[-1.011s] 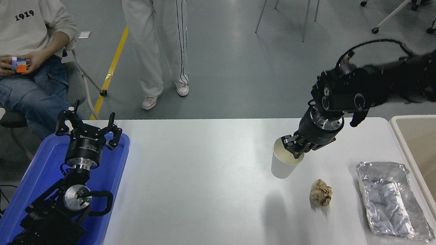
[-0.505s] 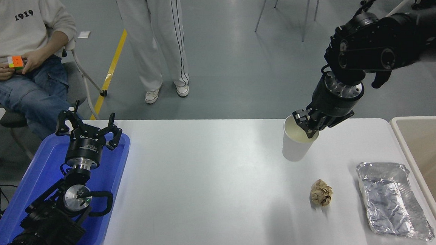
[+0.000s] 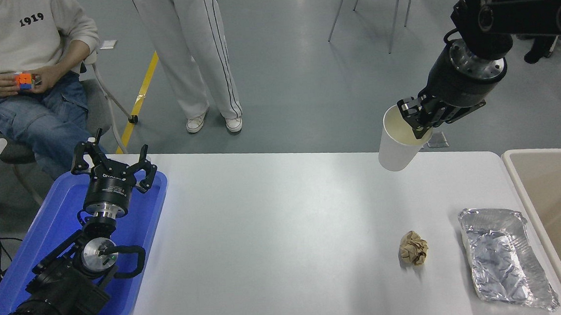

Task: Pick up paper cup place in dustbin

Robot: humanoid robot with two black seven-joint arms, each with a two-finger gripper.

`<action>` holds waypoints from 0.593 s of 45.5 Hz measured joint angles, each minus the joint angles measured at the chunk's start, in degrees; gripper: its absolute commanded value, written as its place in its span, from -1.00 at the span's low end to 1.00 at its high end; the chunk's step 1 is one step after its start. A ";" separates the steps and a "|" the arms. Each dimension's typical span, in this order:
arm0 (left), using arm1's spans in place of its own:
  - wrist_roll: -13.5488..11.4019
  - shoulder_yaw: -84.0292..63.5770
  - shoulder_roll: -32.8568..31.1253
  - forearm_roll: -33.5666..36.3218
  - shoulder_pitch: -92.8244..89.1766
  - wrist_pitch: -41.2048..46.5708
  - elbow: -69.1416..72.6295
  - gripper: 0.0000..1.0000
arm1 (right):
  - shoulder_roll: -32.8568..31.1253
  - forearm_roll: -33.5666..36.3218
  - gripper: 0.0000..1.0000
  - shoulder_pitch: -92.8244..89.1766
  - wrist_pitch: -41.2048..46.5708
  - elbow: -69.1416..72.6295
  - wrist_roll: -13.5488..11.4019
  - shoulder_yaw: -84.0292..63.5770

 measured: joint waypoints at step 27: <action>-0.07 0.00 0.00 0.00 0.04 0.09 0.09 1.00 | -17.89 -4.53 -1.00 -0.81 0.05 -0.15 0.01 -9.81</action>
